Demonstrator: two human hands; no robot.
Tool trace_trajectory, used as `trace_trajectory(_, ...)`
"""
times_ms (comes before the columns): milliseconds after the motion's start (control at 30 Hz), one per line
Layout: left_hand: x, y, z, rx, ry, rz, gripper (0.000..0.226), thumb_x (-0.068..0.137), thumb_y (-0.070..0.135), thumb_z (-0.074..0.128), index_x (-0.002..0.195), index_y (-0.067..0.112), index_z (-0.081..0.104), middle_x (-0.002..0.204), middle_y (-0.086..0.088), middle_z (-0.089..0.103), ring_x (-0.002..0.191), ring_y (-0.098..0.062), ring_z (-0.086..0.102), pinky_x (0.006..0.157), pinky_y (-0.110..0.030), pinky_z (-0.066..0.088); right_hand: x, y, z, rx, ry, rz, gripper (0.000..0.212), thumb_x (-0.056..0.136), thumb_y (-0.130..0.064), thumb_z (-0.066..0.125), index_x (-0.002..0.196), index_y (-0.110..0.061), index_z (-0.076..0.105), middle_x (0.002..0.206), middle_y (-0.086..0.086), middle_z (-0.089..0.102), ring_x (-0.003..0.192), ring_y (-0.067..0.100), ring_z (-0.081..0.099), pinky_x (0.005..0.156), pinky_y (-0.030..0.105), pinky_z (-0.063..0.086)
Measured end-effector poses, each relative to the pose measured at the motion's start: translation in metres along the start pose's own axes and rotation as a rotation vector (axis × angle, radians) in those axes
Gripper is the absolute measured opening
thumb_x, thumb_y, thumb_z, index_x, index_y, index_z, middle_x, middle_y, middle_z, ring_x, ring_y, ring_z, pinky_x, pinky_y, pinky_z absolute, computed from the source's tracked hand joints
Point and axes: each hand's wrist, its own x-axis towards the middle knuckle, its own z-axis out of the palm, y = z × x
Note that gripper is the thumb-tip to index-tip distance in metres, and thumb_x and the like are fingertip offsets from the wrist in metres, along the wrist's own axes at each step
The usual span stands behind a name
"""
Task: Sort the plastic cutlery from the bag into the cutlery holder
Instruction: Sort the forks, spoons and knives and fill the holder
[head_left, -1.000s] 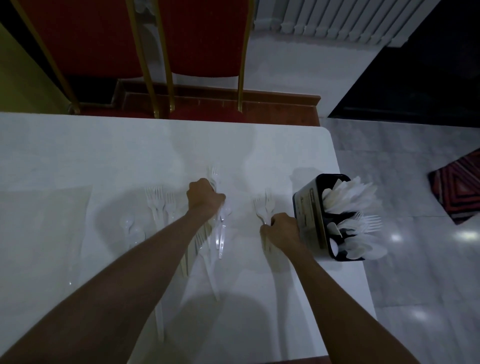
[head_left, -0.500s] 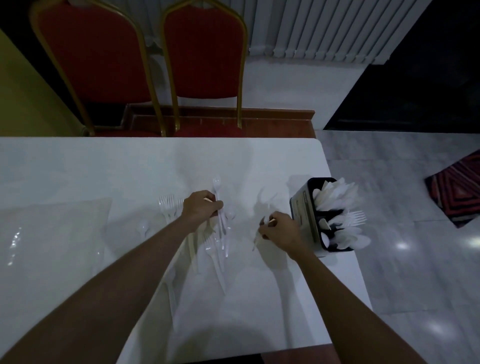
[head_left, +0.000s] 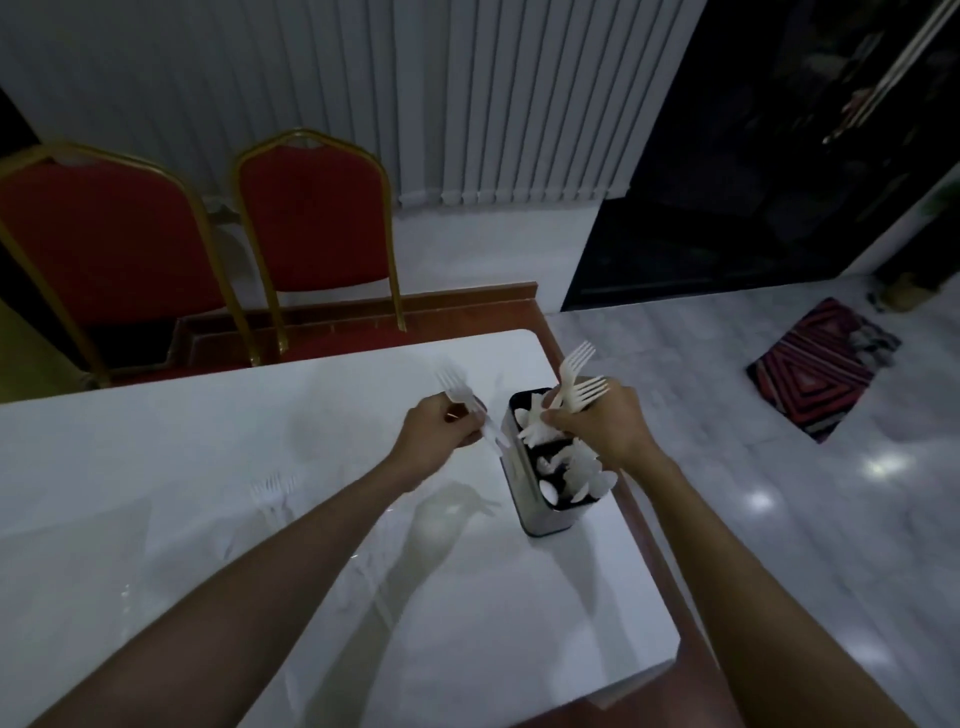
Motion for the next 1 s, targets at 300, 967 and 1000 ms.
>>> trace_trajectory(300, 0.002, 0.003, 0.071, 0.326, 0.040, 0.126, 0.016, 0.090, 0.022, 0.059, 0.093, 0.007, 0.065, 0.084, -0.007, 0.069, 0.081, -0.022, 0.064, 0.071, -0.027, 0.046, 0.000, 0.051, -0.013, -0.145, -0.042, -0.006, 0.022, 0.073, -0.028, 0.082, 0.066, -0.017, 0.064, 0.055, -0.010, 0.057, 0.047, -0.003, 0.055, 0.045, 0.009, 0.038)
trace_trajectory(967, 0.009, -0.022, 0.097, 0.725, -0.014, 0.246, 0.018, 0.088, 0.025, 0.064, 0.083, 0.008, 0.060, 0.079, -0.009, 0.066, 0.072, -0.024, 0.060, 0.061, -0.026, 0.035, 0.010, 0.075, 0.009, -0.163, 0.047, -0.205, 0.032, 0.075, -0.021, 0.080, 0.068, 0.003, 0.061, 0.061, 0.009, 0.063, 0.052, 0.020, 0.055, 0.051, 0.036, 0.046)
trace_trajectory(1000, 0.010, -0.024, 0.097, 0.717, -0.011, 0.248, 0.020, 0.087, 0.025, 0.065, 0.082, 0.007, 0.060, 0.076, -0.008, 0.064, 0.069, -0.022, 0.058, 0.060, -0.026, 0.035, 0.009, 0.075, 0.009, -0.105, 0.093, -0.234, 0.027, 0.073, -0.017, 0.082, 0.067, 0.002, 0.062, 0.061, 0.004, 0.063, 0.053, 0.014, 0.054, 0.050, 0.030, 0.045)
